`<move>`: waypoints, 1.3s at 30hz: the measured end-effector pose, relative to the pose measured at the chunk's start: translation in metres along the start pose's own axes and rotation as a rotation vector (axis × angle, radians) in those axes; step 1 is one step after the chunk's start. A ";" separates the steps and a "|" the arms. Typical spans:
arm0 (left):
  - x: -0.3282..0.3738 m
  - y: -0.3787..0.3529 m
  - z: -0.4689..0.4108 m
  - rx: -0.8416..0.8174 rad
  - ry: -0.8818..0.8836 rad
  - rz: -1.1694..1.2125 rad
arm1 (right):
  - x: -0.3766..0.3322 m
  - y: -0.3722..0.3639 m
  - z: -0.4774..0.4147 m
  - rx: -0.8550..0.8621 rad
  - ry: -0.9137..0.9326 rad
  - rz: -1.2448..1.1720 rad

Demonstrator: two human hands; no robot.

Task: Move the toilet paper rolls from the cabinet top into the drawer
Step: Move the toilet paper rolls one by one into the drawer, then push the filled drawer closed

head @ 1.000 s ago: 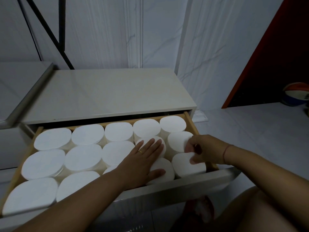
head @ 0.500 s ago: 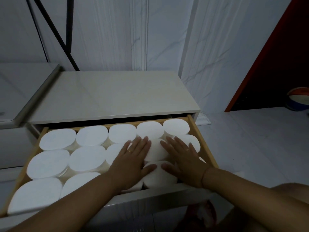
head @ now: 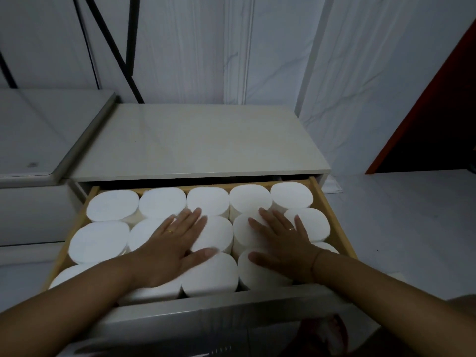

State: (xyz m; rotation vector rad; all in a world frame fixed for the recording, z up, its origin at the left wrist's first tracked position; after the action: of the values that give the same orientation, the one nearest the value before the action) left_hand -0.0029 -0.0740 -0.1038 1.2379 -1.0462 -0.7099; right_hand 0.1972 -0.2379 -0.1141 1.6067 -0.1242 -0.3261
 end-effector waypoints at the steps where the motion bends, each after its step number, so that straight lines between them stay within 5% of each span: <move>1: 0.006 0.004 0.006 -0.035 -0.003 0.073 | -0.008 0.006 0.007 0.009 -0.006 -0.048; 5: 0.036 0.012 0.041 -0.026 -0.112 0.144 | -0.052 0.023 0.048 0.171 0.154 -0.017; 15: 0.053 -0.002 0.067 0.299 -0.249 -0.283 | -0.068 0.010 0.062 0.436 0.293 0.233; 39: -0.015 0.015 0.006 0.462 -0.074 -0.358 | -0.042 0.003 -0.020 0.602 0.012 0.104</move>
State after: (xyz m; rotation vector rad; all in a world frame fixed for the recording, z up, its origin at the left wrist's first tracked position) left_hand -0.0163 -0.0597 -0.0925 1.8411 -1.0970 -0.8163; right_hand 0.1634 -0.2070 -0.1046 2.1874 -0.3184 -0.2064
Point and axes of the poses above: each hand's wrist, its own z-axis away from the middle knuckle, its own y-axis out of the back of the hand, x = y × z, the point moved 2 cm from there along -z, towards the middle knuckle, and after that the axes turned 15 degrees about x, right-handed, at the moved point
